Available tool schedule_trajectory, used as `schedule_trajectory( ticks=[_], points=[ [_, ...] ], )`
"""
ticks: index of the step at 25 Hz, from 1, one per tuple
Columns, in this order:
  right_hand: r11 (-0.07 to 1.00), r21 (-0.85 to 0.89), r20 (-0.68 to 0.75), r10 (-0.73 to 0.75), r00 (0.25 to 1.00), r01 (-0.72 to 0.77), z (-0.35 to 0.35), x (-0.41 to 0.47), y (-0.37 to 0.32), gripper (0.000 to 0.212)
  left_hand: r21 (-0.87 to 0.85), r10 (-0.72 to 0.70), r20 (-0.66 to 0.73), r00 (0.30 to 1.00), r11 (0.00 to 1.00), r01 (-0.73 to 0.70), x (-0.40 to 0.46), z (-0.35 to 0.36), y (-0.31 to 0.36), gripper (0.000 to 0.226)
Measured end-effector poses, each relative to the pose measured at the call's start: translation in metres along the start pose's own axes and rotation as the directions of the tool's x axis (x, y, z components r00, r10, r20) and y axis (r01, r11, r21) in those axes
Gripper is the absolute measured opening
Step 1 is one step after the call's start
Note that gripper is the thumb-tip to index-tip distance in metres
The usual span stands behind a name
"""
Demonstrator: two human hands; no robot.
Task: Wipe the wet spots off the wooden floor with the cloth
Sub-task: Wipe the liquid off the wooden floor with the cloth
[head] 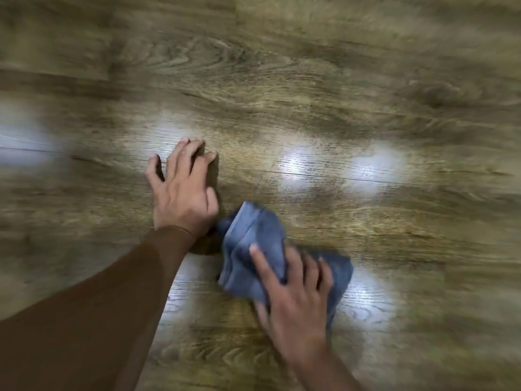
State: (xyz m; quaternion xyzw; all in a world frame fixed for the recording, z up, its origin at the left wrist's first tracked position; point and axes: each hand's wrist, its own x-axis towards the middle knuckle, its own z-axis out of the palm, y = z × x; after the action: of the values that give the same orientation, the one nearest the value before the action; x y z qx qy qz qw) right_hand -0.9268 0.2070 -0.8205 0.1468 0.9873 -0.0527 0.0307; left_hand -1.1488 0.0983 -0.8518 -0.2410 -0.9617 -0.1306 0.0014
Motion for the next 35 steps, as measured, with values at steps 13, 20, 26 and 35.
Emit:
schedule_trajectory(
  ticks=[13,20,26,35],
  points=[
    [0.933,-0.011,-0.172,0.353,0.92,-0.36,-0.019,0.242,0.096,0.071,-0.066,0.009,0.01,1.0,0.998,-0.008,0.0,-0.002,0.001,0.061],
    [0.92,-0.042,-0.19,0.376,0.907,-0.39,-0.011,0.236,0.081,0.069,-0.064,-0.004,0.049,0.999,0.998,0.007,0.0,-0.006,0.001,0.06],
    [0.935,-0.039,-0.152,0.342,0.927,-0.351,-0.001,0.144,0.014,0.074,-0.197,-0.036,0.038,0.999,0.979,0.043,0.003,-0.011,0.002,0.058],
    [1.0,0.017,-0.003,0.02,1.0,-0.02,0.023,-0.055,-0.117,0.085,-0.109,-0.107,-0.11,0.988,0.99,0.095,-0.029,-0.022,-0.081,0.046]
  ],
)
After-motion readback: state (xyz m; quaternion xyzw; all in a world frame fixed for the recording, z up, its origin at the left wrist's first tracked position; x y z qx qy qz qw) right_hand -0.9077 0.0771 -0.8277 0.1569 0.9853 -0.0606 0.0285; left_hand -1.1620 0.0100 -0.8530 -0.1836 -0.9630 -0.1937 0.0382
